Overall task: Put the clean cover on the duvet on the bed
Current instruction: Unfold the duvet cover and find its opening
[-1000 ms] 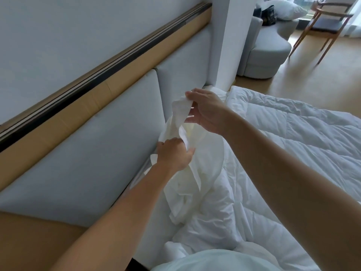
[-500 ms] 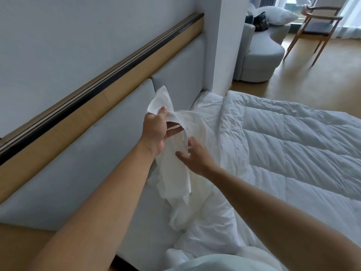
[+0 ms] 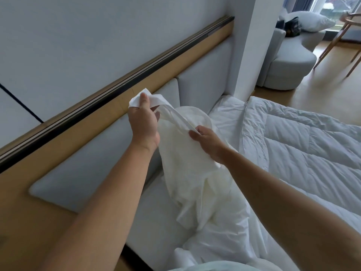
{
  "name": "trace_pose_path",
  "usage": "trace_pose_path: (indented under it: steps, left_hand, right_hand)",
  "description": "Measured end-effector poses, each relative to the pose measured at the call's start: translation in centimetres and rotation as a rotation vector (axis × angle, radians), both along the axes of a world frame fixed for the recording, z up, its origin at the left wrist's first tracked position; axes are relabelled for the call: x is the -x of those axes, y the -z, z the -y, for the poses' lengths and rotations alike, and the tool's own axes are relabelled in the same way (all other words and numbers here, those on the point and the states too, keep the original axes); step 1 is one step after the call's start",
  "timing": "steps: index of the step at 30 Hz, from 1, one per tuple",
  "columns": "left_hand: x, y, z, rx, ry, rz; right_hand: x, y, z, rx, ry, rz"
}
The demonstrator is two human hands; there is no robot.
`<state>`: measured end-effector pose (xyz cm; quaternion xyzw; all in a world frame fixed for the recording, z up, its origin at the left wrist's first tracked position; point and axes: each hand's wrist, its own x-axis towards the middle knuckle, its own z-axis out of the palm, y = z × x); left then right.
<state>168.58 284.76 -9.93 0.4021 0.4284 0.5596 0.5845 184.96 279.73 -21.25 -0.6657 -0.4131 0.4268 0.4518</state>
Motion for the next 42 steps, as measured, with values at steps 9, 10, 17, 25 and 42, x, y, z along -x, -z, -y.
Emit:
trace_pose_path:
  steps: [9, 10, 17, 25, 42]
  left_hand:
    - [1.5, 1.7, -1.4, 0.066, 0.01, -0.067]
    - [1.7, 1.9, -1.4, 0.074, 0.021, -0.073]
    - [0.7, 3.2, 1.8, 0.085, 0.274, -0.262]
    - [-3.3, 8.5, 4.8, -0.163, 0.735, -0.938]
    - [-5.5, 4.5, 1.3, 0.04, 0.308, -0.318]
  right_hand:
    - [-0.2, -0.4, 0.3, 0.063, -0.076, 0.103]
    - [-0.3, -0.5, 0.2, 0.057, -0.052, 0.152]
    - [-0.1, -4.2, -1.1, -0.059, 0.034, 0.363]
    - [0.8, -8.4, -1.7, -0.124, -0.03, 0.593]
    - [2.1, 2.0, 5.6, -0.192, 0.313, 0.712]
